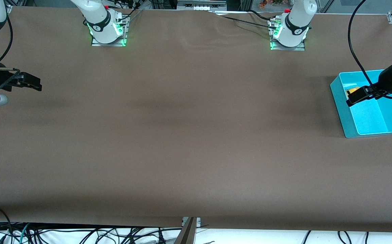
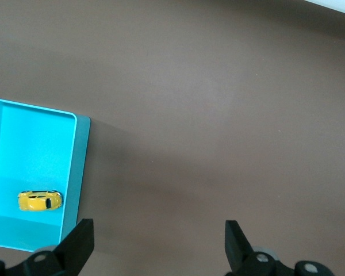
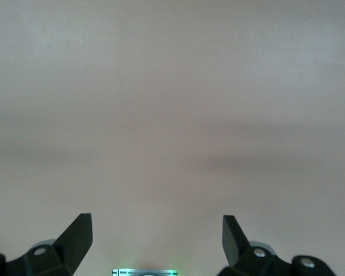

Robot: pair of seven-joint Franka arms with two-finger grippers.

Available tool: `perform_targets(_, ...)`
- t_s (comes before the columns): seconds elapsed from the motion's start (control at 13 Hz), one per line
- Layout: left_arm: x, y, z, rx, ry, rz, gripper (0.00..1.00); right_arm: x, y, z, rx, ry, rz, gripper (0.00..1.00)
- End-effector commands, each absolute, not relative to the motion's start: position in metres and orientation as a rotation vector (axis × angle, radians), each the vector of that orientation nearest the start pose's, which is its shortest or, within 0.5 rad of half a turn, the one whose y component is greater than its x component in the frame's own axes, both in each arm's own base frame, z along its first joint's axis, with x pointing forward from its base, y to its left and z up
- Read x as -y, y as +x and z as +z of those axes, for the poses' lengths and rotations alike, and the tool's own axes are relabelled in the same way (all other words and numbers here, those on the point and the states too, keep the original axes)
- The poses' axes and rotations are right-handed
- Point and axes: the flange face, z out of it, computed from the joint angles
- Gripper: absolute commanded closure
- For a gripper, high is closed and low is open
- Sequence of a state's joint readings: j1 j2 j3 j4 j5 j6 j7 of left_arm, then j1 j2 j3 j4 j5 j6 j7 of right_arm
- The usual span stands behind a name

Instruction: Wind and store yellow beetle car

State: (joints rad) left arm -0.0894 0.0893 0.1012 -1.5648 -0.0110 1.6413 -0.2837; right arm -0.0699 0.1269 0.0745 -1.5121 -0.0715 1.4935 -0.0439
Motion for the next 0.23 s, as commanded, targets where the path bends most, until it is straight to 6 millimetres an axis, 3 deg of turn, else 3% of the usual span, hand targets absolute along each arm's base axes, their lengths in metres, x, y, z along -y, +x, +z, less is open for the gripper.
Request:
perform_targets(0.0, -0.003, 0.5836, 0.5882, 0.412, -3.107, 0.044, 0.0, 0.0099, 0.5855, 0.5781, 0.062, -3.187, 0.221, 0.0)
perform_targets(0.15, 0.0029, 0.5814, 0.5895, 0.398, -3.109, 0.059, 0.0, 0.0107, 0.5853, 0.578, 0.062, -3.187, 0.224, 0.0)
